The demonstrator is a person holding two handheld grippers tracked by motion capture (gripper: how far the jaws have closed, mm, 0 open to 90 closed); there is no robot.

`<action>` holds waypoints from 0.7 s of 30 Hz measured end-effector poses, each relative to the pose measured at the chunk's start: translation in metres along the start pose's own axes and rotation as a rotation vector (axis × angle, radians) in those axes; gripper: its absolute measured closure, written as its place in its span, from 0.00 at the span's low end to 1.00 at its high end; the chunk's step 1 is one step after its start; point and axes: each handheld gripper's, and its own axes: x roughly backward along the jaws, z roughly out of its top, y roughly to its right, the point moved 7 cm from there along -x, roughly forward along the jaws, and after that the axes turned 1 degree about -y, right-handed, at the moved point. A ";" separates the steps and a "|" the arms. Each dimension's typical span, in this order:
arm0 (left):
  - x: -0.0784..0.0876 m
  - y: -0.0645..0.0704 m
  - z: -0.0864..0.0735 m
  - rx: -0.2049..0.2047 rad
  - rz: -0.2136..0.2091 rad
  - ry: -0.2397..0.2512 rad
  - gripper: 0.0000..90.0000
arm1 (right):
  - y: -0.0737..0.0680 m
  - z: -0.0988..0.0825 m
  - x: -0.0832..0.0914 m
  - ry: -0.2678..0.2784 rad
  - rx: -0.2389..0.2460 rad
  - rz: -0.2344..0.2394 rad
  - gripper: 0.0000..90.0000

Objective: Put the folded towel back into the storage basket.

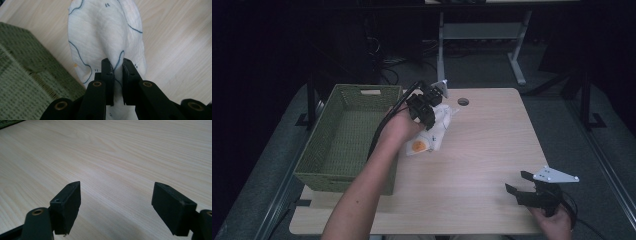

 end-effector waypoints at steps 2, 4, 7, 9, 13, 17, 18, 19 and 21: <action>0.004 -0.003 -0.003 0.008 0.005 0.006 0.92 | 0.000 0.000 0.000 0.001 -0.004 0.000 0.26; 0.008 -0.007 -0.006 0.011 0.010 0.004 0.92 | 0.000 0.000 0.000 0.000 -0.001 0.000 0.25; 0.014 -0.013 -0.010 0.021 0.015 0.008 0.92 | 0.000 0.000 -0.001 -0.002 0.000 -0.002 0.25; 0.017 -0.016 -0.013 0.029 0.018 0.011 0.92 | 0.000 0.000 -0.001 -0.001 0.003 -0.002 0.25; 0.020 -0.022 -0.019 0.039 0.025 0.008 0.92 | 0.000 -0.001 -0.002 -0.009 -0.002 -0.001 0.25; 0.023 -0.028 -0.025 0.055 0.027 0.007 0.92 | -0.001 -0.001 -0.002 -0.009 -0.002 -0.002 0.24; 0.025 -0.030 -0.027 0.057 0.030 0.007 0.92 | -0.001 -0.001 -0.002 -0.009 -0.003 -0.003 0.24; 0.025 -0.031 -0.028 0.060 0.030 0.008 0.92 | 0.000 -0.001 -0.002 -0.010 -0.003 -0.003 0.24; 0.027 -0.034 -0.030 0.063 0.033 0.009 0.92 | 0.000 -0.001 -0.002 -0.010 -0.003 -0.005 0.24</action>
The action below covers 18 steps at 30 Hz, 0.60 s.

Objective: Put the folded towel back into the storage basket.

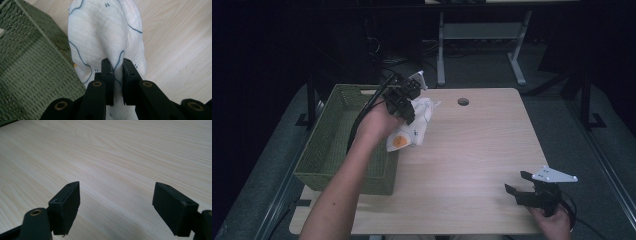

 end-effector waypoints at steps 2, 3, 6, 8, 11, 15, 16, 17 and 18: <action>0.002 -0.002 -0.002 0.006 0.001 0.003 0.92 | 0.000 0.000 0.000 -0.002 0.001 -0.002 0.23; 0.004 -0.004 -0.003 0.005 0.002 0.000 0.92 | 0.000 0.000 0.000 -0.004 0.002 -0.002 0.23; 0.006 -0.008 -0.006 0.013 0.008 -0.003 0.92 | 0.000 0.000 -0.001 -0.007 -0.001 -0.003 0.22; 0.008 -0.012 -0.009 0.023 0.010 0.000 0.92 | 0.000 0.000 -0.001 -0.006 -0.001 -0.003 0.22; 0.008 -0.016 -0.014 0.036 0.003 -0.005 0.92 | 0.000 0.000 -0.001 -0.007 -0.005 -0.003 0.22; 0.010 -0.022 -0.020 0.047 0.009 -0.009 0.92 | 0.001 0.000 -0.001 -0.007 -0.005 -0.006 0.22; 0.011 -0.024 -0.022 0.048 0.014 -0.010 0.92 | 0.001 0.000 -0.001 -0.007 -0.005 -0.006 0.21; 0.012 -0.026 -0.024 0.053 0.012 -0.012 0.92 | 0.000 0.000 -0.002 -0.008 -0.006 -0.006 0.21; 0.012 -0.027 -0.026 0.056 0.012 -0.015 0.92 | 0.000 0.000 -0.002 -0.007 -0.005 -0.006 0.21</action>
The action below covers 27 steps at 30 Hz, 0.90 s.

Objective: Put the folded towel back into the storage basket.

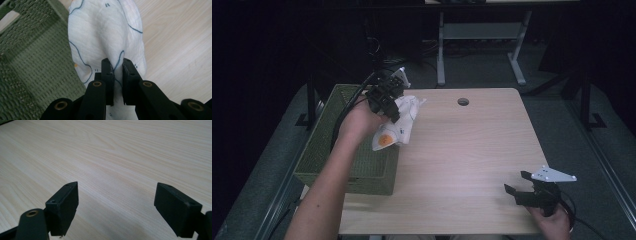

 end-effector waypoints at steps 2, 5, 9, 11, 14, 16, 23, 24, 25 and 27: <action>0.001 -0.003 -0.003 0.006 0.003 0.001 0.92 | 0.000 0.000 0.000 -0.002 -0.002 0.002 0.22; 0.003 -0.010 -0.009 0.020 0.008 -0.006 0.92 | 0.000 0.000 0.000 -0.003 -0.002 0.001 0.21; 0.005 -0.019 -0.018 0.044 0.016 -0.009 0.92 | -0.001 0.000 -0.001 -0.005 0.002 0.001 0.21; 0.006 -0.025 -0.022 0.052 0.020 -0.013 0.91 | -0.001 -0.001 -0.001 -0.007 0.002 0.000 0.21; 0.005 -0.030 -0.026 0.061 0.018 -0.014 0.92 | -0.001 -0.001 -0.002 -0.009 0.000 -0.001 0.21; 0.005 -0.032 -0.028 0.076 0.017 -0.002 0.92 | -0.001 -0.001 -0.002 -0.009 0.001 -0.001 0.21; 0.001 -0.042 -0.039 0.080 0.017 -0.014 0.91 | -0.001 -0.001 -0.002 -0.011 0.000 -0.001 0.21; 0.000 -0.043 -0.040 0.082 0.014 -0.010 0.91 | -0.001 -0.001 -0.002 -0.011 0.002 -0.001 0.21; 0.000 -0.044 -0.042 0.081 0.013 -0.010 0.91 | -0.001 -0.001 -0.002 -0.012 0.002 -0.001 0.21; -0.002 -0.045 -0.044 0.076 0.010 -0.012 0.91 | -0.001 -0.001 -0.002 -0.011 0.001 -0.001 0.21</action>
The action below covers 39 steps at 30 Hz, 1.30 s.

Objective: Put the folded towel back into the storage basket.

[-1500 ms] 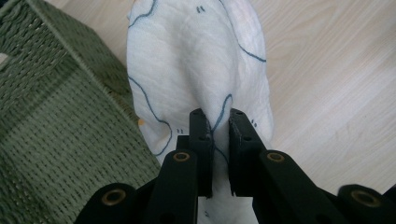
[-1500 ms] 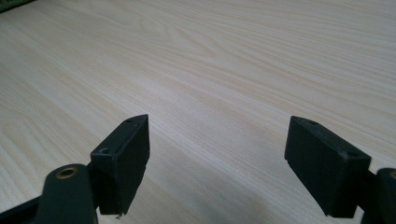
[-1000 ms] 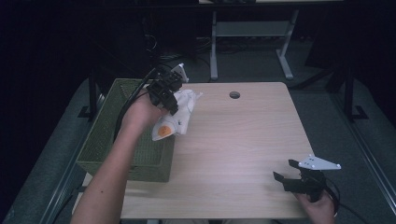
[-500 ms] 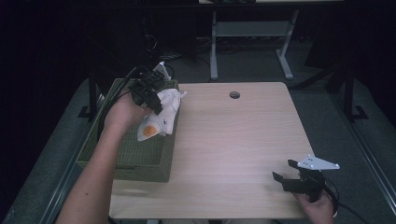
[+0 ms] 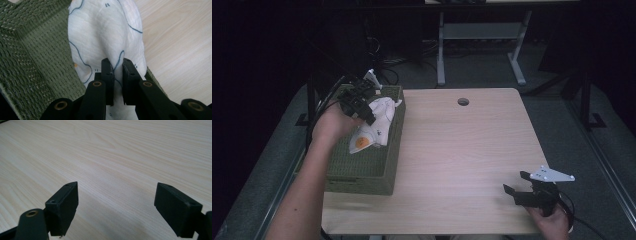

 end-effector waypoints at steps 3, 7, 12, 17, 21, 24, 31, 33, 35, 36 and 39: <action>-0.002 -0.003 -0.004 -0.001 0.001 -0.003 0.91 | 0.000 0.000 -0.001 -0.002 0.000 0.000 0.21; -0.006 -0.007 -0.007 0.001 0.000 -0.010 0.91 | 0.000 0.000 -0.001 -0.006 -0.003 0.001 0.21; -0.011 -0.011 -0.013 0.006 -0.004 -0.021 0.91 | 0.000 0.000 -0.001 -0.005 -0.004 0.001 0.21; -0.015 -0.016 -0.016 0.014 0.000 -0.019 0.91 | 0.000 0.000 -0.001 -0.005 -0.002 0.000 0.21; -0.017 -0.019 -0.017 0.006 -0.001 -0.021 0.91 | 0.001 0.000 -0.002 -0.008 0.001 -0.002 0.21; -0.020 -0.020 -0.016 0.004 -0.004 -0.021 0.91 | 0.001 0.000 -0.003 -0.010 0.000 -0.002 0.21; -0.034 -0.021 -0.017 -0.004 -0.015 -0.039 0.91 | 0.002 0.000 -0.003 -0.011 -0.012 -0.007 0.21; -0.037 -0.023 -0.018 -0.011 -0.017 -0.050 0.91 | 0.002 0.000 -0.003 -0.011 -0.010 -0.008 0.21; -0.039 -0.024 -0.019 -0.012 -0.019 -0.048 0.91 | 0.002 0.000 -0.003 -0.012 -0.011 -0.009 0.21; -0.040 -0.024 -0.019 -0.007 -0.021 -0.049 0.91 | 0.003 0.000 -0.003 -0.011 -0.006 -0.010 0.21; -0.042 -0.027 -0.020 -0.003 -0.021 -0.046 0.91 | 0.002 0.000 -0.003 -0.014 -0.011 -0.010 0.21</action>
